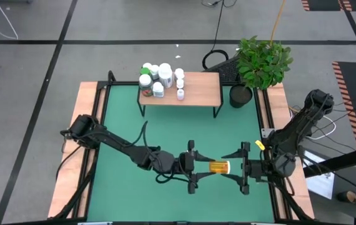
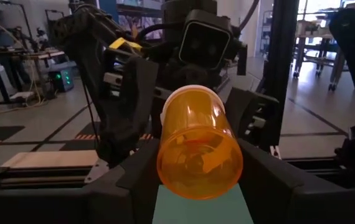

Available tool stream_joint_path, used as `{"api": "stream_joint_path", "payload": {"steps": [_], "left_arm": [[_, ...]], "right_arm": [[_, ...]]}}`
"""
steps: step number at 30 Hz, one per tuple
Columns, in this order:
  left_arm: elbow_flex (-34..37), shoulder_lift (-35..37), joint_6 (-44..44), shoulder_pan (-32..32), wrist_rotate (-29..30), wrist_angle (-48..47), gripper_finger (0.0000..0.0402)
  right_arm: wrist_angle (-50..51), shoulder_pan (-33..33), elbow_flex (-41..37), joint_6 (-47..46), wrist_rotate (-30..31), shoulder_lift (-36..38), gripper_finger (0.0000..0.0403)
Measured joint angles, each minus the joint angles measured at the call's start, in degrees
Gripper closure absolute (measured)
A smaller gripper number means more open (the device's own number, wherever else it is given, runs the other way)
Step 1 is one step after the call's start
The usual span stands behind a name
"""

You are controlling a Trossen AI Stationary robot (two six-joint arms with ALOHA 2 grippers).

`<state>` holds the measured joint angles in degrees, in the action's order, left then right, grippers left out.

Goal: Pick and place medicine bottles onto shelf by color
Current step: Put the orange bottle on the shelf

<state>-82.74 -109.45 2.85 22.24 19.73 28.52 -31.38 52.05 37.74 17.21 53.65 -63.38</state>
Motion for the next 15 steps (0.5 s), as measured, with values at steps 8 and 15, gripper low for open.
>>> {"api": "stream_joint_path", "payload": {"steps": [8, 15], "left_arm": [[0.0, 0.0, -0.1, 0.0, -0.5, -0.2, 0.0209], [-0.1, 0.0, -3.6, -0.1, -0.5, -3.1, 0.0198]], "right_arm": [[-0.7, 0.5, 0.0, -0.6, -1.3, -0.1, 0.0176], [-0.6, 0.5, 0.0, -1.5, -1.7, -0.1, 0.02]]}}
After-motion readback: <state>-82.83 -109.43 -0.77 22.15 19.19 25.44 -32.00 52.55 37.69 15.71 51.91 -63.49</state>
